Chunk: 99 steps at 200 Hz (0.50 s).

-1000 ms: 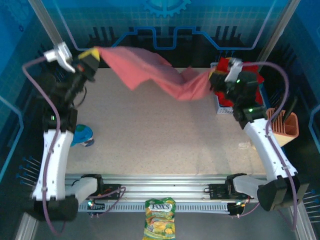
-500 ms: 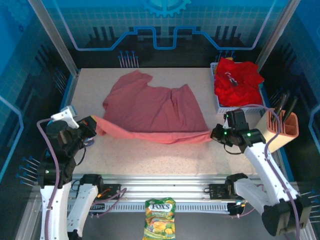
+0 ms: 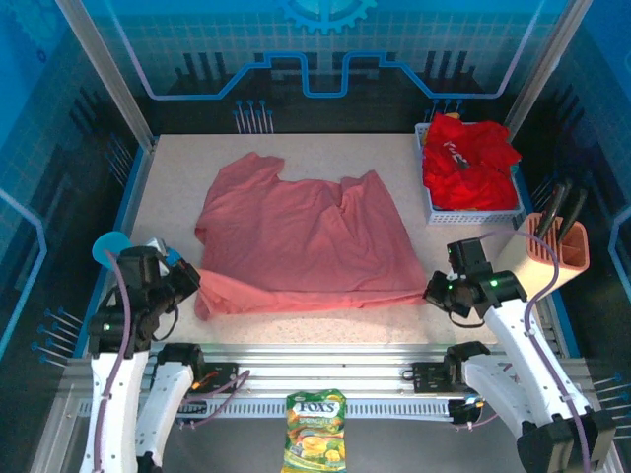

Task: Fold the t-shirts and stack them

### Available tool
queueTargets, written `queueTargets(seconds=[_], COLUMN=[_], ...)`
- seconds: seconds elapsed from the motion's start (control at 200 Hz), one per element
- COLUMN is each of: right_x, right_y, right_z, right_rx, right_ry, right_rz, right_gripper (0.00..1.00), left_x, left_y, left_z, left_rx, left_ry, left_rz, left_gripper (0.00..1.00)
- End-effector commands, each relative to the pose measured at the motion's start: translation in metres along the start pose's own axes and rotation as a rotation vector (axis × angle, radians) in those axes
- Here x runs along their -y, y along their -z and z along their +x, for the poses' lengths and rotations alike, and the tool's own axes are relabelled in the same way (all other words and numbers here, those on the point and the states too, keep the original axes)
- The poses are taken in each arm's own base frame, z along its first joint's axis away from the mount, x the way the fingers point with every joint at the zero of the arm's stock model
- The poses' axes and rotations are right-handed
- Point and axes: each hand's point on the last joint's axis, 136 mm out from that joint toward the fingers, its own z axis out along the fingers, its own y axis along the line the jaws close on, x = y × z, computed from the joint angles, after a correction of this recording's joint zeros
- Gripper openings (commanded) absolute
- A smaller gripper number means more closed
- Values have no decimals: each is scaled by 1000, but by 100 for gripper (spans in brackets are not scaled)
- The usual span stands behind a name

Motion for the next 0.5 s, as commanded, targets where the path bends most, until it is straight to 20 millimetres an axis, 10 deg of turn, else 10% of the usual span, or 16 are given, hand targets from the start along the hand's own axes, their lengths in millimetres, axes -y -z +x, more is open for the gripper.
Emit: queueTargets(seconds=[0.0,0.055,0.19,0.49], right_x=[15,16,21,-7], right_y=[4,4,7,2], right_z=[1,-1,-7,-28], right_rx=[22,36,85,101], right_ry=[-52,-55,-84,-9], right_rz=[56,61,70,-21], right_gripper=[28,57,90,100], left_x=[-7,-8,-12,3], left_y=[-8,-15,-21,-12], left_z=[7,10,14,-6], left_rx=[-83,-121,-184,-151], left_ry=[30,35,39,-27], left_rz=[-70,-84,-134,-110], left_gripper=[8,23,77,81])
